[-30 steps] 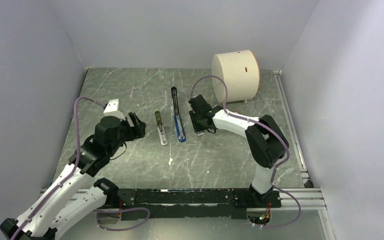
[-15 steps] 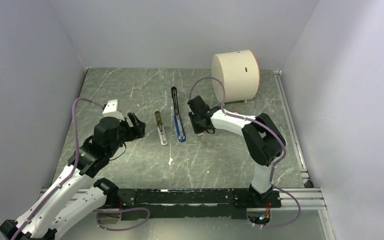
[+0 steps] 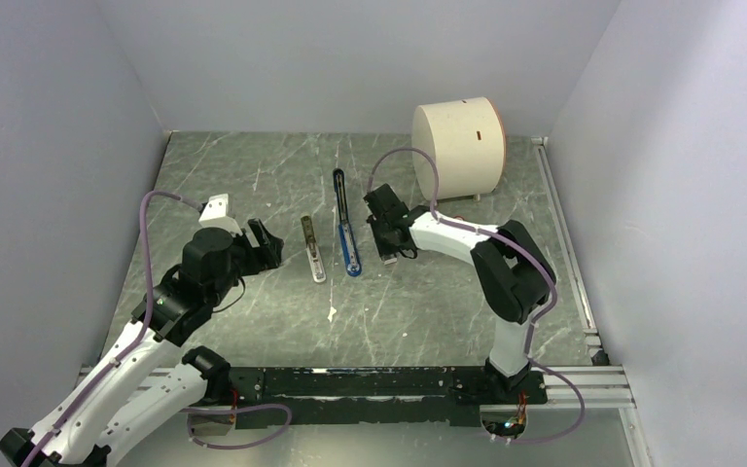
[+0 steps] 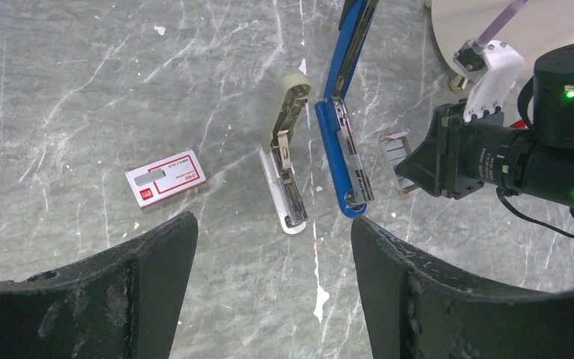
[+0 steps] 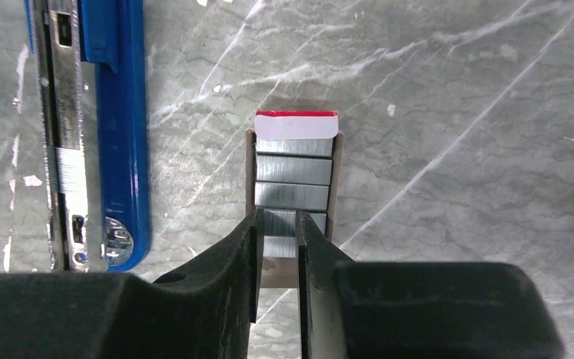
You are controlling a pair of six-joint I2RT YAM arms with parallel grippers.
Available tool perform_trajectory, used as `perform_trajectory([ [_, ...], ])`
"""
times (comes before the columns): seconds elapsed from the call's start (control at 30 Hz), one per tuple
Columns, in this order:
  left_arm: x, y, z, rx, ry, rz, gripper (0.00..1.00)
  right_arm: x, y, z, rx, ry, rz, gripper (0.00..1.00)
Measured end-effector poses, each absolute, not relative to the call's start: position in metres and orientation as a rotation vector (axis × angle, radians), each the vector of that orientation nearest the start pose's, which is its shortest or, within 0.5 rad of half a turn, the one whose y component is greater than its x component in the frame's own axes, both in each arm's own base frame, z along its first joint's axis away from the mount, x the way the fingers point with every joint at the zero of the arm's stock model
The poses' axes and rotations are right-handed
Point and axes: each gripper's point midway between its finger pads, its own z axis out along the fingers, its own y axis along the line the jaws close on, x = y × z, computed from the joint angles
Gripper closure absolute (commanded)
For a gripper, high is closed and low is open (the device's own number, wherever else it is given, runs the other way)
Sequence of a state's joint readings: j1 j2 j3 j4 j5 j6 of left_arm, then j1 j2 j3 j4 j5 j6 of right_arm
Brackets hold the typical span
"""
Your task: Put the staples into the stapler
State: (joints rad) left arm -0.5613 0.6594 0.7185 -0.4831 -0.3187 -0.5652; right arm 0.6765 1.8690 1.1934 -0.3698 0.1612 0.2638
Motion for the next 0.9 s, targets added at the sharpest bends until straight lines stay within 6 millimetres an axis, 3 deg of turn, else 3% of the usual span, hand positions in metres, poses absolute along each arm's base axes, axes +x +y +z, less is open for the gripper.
perform_trajectory([
  [0.3,0.241,-0.112,0.215,-0.210,1.985,-0.414,0.20,0.343,0.251,0.059,-0.441,2.470,0.175,0.77],
  [0.43,0.241,-0.112,0.215,-0.210,1.986,-0.414,0.20,0.338,0.255,0.065,-0.450,2.454,0.195,0.77],
  [0.67,0.241,-0.112,0.215,-0.209,1.987,-0.413,0.20,0.288,0.286,0.048,-0.604,2.469,0.220,0.77],
  [0.9,0.241,-0.112,0.214,-0.209,1.990,-0.411,0.20,0.244,0.295,0.031,-0.695,2.516,0.260,0.77],
])
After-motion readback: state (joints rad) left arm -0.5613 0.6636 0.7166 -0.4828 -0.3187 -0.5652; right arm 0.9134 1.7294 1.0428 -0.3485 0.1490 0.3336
